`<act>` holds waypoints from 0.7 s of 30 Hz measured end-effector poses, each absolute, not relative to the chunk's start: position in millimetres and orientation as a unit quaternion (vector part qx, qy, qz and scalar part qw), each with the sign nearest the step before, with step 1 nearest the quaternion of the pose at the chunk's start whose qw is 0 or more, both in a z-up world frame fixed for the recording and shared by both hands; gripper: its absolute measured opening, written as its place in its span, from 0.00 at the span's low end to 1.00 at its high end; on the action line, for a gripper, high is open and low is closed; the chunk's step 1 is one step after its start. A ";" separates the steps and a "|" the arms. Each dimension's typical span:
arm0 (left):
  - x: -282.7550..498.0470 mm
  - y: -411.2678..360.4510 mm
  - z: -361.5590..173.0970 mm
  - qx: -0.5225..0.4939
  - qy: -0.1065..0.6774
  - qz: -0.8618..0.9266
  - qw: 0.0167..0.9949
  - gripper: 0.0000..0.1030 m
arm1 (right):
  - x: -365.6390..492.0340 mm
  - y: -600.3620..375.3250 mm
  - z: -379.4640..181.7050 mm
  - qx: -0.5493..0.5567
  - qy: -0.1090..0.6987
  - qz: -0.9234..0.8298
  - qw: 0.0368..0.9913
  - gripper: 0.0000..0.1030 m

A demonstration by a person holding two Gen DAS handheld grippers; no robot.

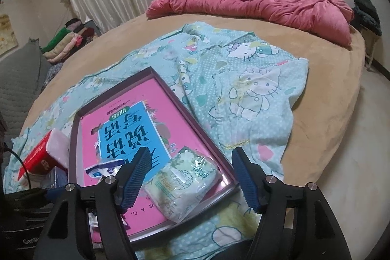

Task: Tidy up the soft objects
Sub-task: 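Withdraw both open tools from the tray back toward the pile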

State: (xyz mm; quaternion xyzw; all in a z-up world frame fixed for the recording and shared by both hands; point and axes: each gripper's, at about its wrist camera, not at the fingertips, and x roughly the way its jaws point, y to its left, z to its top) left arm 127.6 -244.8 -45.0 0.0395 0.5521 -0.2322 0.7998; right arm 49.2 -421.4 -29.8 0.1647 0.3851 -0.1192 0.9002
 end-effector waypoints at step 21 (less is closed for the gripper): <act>100.8 -225.6 -9.8 0.047 0.520 -0.217 0.825 0.77 | 41.9 -406.9 -16.8 0.144 0.369 -0.105 0.912 0.74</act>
